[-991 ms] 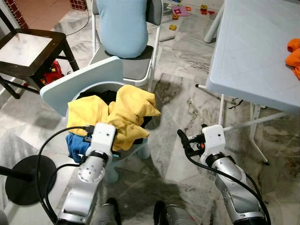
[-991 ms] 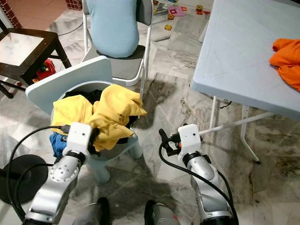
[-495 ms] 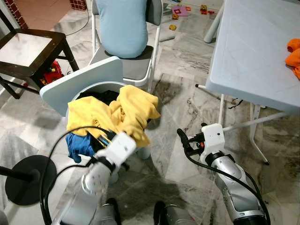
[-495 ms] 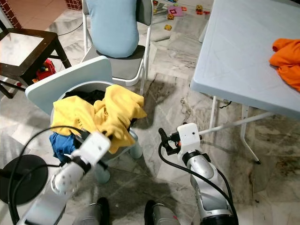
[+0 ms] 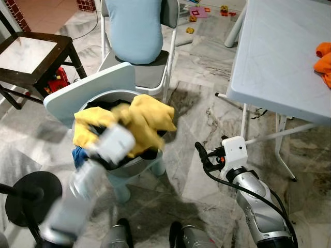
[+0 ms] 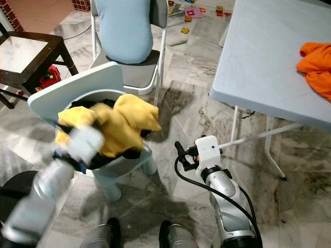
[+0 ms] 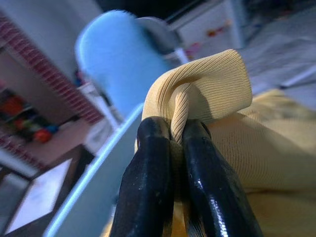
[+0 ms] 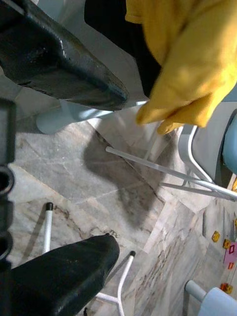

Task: Hang hanger

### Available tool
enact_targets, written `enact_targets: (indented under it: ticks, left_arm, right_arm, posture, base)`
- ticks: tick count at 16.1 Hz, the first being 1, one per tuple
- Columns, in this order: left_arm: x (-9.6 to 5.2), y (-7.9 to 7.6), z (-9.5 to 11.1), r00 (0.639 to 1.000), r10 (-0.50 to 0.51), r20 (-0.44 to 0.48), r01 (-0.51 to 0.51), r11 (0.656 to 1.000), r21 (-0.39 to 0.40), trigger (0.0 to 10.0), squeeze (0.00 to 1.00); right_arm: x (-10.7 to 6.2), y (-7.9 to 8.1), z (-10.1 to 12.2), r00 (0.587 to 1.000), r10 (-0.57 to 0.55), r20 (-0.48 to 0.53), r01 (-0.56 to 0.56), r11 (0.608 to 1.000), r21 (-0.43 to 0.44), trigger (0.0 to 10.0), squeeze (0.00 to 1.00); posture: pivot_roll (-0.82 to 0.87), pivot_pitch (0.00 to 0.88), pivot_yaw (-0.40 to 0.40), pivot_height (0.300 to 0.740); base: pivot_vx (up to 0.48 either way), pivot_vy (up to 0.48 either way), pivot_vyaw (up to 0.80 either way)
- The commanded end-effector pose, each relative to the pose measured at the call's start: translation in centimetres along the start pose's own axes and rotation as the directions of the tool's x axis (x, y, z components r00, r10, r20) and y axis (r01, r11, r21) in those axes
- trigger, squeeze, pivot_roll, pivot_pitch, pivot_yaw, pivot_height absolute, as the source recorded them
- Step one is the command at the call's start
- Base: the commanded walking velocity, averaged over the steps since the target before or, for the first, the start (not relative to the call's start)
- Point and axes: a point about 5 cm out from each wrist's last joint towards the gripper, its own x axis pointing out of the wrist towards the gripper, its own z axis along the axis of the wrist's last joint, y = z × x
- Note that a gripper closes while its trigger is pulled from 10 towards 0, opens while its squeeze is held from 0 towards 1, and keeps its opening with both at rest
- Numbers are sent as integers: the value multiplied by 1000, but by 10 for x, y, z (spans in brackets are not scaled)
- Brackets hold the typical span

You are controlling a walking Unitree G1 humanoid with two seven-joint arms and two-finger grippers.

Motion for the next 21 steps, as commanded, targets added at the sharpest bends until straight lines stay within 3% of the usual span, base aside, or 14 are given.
enact_targets:
  ticks: [1, 2, 3, 6, 7, 8, 11, 13, 16, 21]
  left_arm:
    - [-4, 7, -25, 993, 22, -116, -24, 1000, -18, 0, 0]
    - [-4, 10, -31, 988, 33, -153, -39, 998, -39, 0, 0]
    - [-8, 12, -54, 960, 12, -281, -38, 996, -85, 0, 0]
    - [-21, -3, -82, 897, -111, -428, 51, 987, -150, 157, 0]
    - [-26, -4, -88, 887, -87, -454, 34, 992, -123, 9647, 0]
    - [-27, -3, -88, 887, -48, -460, -5, 994, -113, 10000, 976]
    - [-24, 1, -72, 926, 67, -372, -82, 996, -24, 10000, 1000]
    - [-30, -10, -58, 953, 73, -293, -69, 997, 22, 10000, 1000]
    - [-35, -15, -43, 966, 111, -232, -101, 994, 52, 10000, 1000]
    - [-36, -33, -17, 993, 27, -119, -18, 996, 83, 10000, 1000]
  right_arm:
    - [-1, 0, -3, 1000, 0, -13, 0, 1000, -3, 10000, 0]
    - [-1, 0, -3, 1000, 0, -12, 0, 1000, -3, 10000, 0]
    - [-2, 0, -4, 1000, -1, -13, 1, 1000, -3, 10000, 0]
    - [-3, -1, -5, 1000, -4, -16, 4, 1000, -5, 10000, 0]
    - [-4, -1, -5, 1000, -4, -16, 4, 1000, -5, 10000, 0]
    - [-4, -2, -5, 1000, -4, -17, 4, 1000, -6, 10000, 0]
    - [-4, 0, -5, 1000, 1, -17, -1, 1000, -6, 10000, 0]
    - [-3, 1, -5, 1000, 7, -16, -8, 1000, -6, 10000, 0]
    - [-3, -1, -5, 1000, 2, -15, -2, 1000, -6, 10000, 0]
    - [-2, 1, -5, 1000, 6, -13, -6, 1000, -5, 10000, 0]
  posture:
    - [9, 244, -90, 740]
    - [7, 245, -89, 740]
    - [7, 245, -89, 740]
    - [5, 247, -88, 740]
    - [2, 252, -91, 740]
    - [3, 252, -92, 740]
    - [6, 254, -95, 740]
    - [6, 254, -95, 740]
    - [13, 255, -89, 740]
    - [17, 254, -87, 740]
  base:
    - [0, 0, 0]
    - [0, 0, 0]
    - [0, 0, 0]
    - [0, 0, 0]
    - [0, 0, 0]
    - [0, 0, 0]
    - [0, 0, 0]
    - [0, 0, 0]
    - [0, 0, 0]
    - [0, 0, 0]
